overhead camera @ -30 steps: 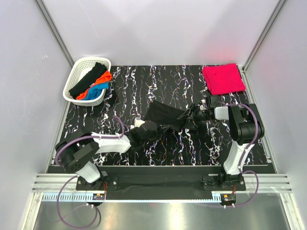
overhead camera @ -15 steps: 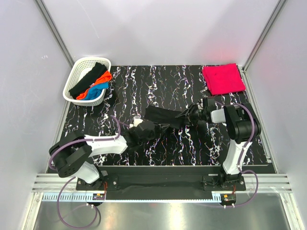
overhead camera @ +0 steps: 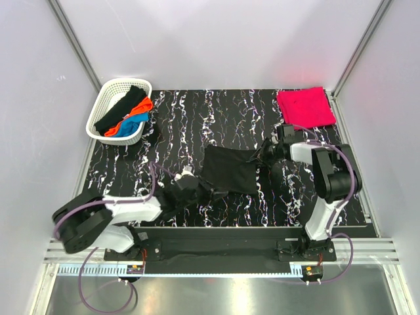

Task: Fold and stack the t-shirts
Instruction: Neatly place the folded tshirt to the corner

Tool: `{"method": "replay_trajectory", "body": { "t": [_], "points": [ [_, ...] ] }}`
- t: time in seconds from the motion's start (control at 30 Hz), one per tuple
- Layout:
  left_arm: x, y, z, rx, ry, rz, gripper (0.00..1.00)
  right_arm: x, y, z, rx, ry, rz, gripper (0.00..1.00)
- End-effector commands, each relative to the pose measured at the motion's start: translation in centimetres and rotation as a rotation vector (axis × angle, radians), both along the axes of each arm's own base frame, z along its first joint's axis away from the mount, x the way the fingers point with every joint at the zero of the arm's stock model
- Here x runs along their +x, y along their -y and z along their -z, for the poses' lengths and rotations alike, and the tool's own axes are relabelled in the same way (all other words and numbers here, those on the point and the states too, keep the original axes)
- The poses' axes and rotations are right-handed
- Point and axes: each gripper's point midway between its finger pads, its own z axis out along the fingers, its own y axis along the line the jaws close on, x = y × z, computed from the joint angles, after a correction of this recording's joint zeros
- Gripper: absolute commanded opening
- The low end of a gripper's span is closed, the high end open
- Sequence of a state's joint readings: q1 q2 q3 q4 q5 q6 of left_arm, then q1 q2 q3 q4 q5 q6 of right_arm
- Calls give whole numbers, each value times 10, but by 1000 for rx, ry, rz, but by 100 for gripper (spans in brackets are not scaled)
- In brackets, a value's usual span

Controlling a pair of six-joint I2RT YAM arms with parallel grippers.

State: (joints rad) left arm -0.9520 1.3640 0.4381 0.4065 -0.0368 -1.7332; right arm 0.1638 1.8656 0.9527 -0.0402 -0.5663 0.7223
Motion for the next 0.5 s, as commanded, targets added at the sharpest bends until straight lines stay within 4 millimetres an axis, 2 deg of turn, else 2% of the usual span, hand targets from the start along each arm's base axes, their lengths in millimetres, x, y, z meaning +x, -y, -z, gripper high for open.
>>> {"method": "replay_trajectory", "body": {
  "t": [0.0, 0.03, 0.07, 0.17, 0.27, 0.37, 0.4, 0.47],
  "points": [
    [-37, -5, -23, -4, 131, 272, 20, -10, 29, -16, -236, 64, -92, 1],
    [-41, -11, -23, 26, 153, 304, 20, -18, 35, -22, -271, 54, -101, 0],
    [-45, -23, -22, 107, 200, 361, 21, -20, 42, -25, -318, 78, -124, 0],
    [-45, -43, -24, 286, 331, 491, 23, -21, 63, -40, -444, 132, -128, 0],
    [-43, -52, -40, 371, 442, 607, 24, -8, 84, -66, -568, 192, -89, 0],
    [-37, -53, -56, 383, 543, 679, 24, 3, 110, -79, -725, 208, -79, 0],
    [-39, -52, -59, 369, 556, 710, 24, 17, 119, -95, -783, 241, -54, 0],
    [-33, -57, -64, 380, 591, 727, 24, 26, 129, -102, -855, 247, -84, 0]
  ]
}}
